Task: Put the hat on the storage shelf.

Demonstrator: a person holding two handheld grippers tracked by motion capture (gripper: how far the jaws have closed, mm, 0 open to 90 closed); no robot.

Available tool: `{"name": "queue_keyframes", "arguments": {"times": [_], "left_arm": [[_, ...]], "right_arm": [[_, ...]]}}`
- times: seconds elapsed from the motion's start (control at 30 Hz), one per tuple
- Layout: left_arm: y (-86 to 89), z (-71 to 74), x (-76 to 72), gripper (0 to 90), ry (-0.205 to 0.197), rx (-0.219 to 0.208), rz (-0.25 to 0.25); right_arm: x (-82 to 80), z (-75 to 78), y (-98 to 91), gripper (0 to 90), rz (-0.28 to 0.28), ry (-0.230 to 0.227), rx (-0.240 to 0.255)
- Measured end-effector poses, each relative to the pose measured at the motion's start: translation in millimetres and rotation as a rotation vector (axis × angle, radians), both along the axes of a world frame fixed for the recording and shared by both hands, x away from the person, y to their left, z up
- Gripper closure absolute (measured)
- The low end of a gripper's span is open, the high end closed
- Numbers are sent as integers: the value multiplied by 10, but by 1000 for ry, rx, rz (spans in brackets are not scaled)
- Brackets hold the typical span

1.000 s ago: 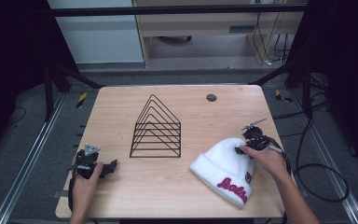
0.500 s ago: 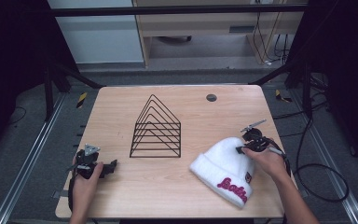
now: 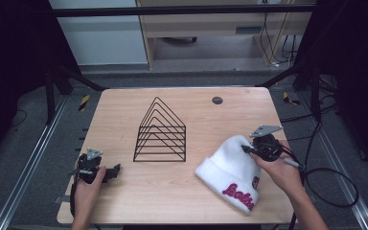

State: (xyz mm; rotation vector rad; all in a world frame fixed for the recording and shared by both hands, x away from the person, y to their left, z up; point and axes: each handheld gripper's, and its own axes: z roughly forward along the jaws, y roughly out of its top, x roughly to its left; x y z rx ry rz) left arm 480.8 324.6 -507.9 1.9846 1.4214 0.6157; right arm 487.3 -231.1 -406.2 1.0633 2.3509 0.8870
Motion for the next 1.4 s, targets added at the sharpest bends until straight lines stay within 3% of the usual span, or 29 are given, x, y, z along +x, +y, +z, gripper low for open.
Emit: {"name": "queue_keyframes", "arguments": {"times": [0.17, 0.23, 0.43, 0.57, 0.7, 0.73, 0.8, 0.87, 0.93, 1.03, 1.17, 1.33, 1.4], "left_arm": [[3, 3, -19, 2, -9, -2, -16], [9, 13, -44, 21, -33, -7, -21], [16, 101, -98, 20, -85, -19, -45], [10, 226, -136, 22, -130, -25, -57], [2, 467, -207, 21, -211, -51, -59], [4, 503, -213, 18, -222, -48, -62], [6, 622, -222, 22, -244, -1, -60], [19, 730, -224, 25, -248, -10, -65], [34, 869, -225, 20, -250, -65, -86], [29, 1018, -211, 20, -253, -107, -116], [-10, 1141, -194, 25, -239, -107, -162], [-127, 1393, -218, 25, -251, -122, -228], [-140, 1423, -224, 24, -254, -122, -236]], "right_arm": [[-175, 201, 107, 810, 45, -71, 14], [-272, 310, 174, 811, 73, -113, 15], [-422, 510, 270, 813, 115, -181, 33], [-473, 583, 300, 815, 131, -210, 44], [-515, 707, 323, 816, 163, -262, 66], [-513, 742, 321, 816, 169, -272, 71], [-497, 787, 320, 817, 171, -283, 74], [-473, 842, 311, 817, 174, -293, 78], [-453, 887, 304, 818, 180, -301, 79], [-429, 954, 293, 818, 185, -308, 82], [-407, 1027, 278, 818, 193, -316, 88], [-395, 1232, 298, 818, 192, -348, 109], [-394, 1272, 304, 818, 194, -354, 113]]}}
